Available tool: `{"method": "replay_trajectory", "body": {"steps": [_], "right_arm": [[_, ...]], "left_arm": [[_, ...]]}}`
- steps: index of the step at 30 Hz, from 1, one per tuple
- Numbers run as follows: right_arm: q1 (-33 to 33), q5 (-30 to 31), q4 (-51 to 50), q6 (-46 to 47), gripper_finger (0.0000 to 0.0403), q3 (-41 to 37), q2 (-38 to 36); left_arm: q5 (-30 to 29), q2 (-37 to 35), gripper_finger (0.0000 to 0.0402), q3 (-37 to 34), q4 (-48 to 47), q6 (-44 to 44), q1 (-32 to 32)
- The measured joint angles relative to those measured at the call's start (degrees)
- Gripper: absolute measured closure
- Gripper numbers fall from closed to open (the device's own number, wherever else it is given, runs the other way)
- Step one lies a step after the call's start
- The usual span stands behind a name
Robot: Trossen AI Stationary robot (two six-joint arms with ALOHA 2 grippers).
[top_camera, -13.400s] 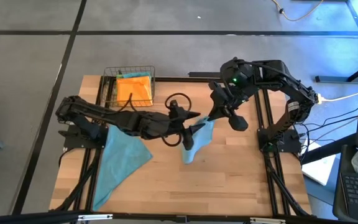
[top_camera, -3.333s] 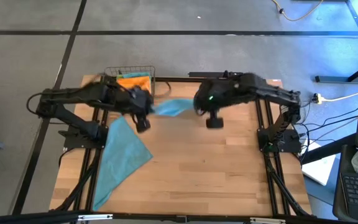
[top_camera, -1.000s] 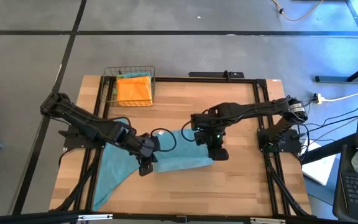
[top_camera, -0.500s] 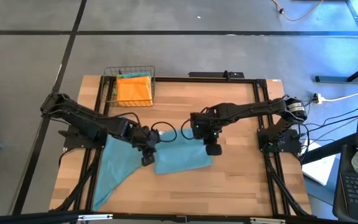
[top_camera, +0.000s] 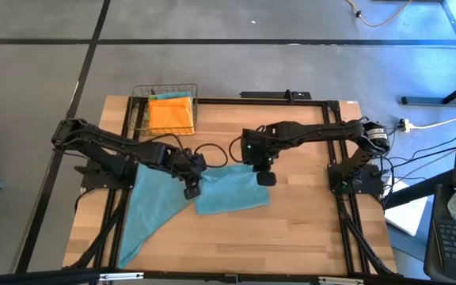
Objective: Fold microfiber towels
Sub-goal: Fold the right light blue microfiber cloth
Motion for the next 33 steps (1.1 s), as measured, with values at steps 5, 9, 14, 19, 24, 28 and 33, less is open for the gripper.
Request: {"method": "replay_trajectory", "body": {"steps": [5, 9, 14, 19, 24, 28, 33], "right_arm": [[-1.9, 0.16, 1.01, -1.46, 0.0384, 0.0, 0.28], [-3.52, 0.16, 1.17, -1.5, 0.0384, 0.0, 0.82], [-5.07, 0.26, 1.44, -2.71, 0.0384, 0.0, 1.93], [-5.87, 0.23, 1.31, -2.71, 0.0384, 0.0, 3.62], [-6.12, 0.21, 0.48, -2.79, 0.0384, 0.0, 5.06], [-6.31, 0.39, -0.45, -2.73, 0.0384, 0.0, 5.33], [-6.92, 0.56, -0.49, -2.77, 0.0384, 0.0, 5.33]], "left_arm": [[-0.79, 0.02, 0.0401, 0.0, 0.18, 2.15, 2.11], [-2.23, 0.02, 0.0401, 0.0, 0.18, 3.19, 3.39], [-3.53, 0.63, 0.0401, -0.02, 0.11, 4.08, 5.08], [-2.63, 2.84, 0.0401, -0.02, 0.27, 4.65, 5.48], [-0.63, 5.45, 0.0401, -0.02, 0.16, 3.15, 5.05], [-0.21, 5.88, 0.0401, -0.02, 0.39, 2.65, 4.25], [-1.65, 5.88, 0.0401, -0.02, 0.28, 2.95, 3.96]]}}
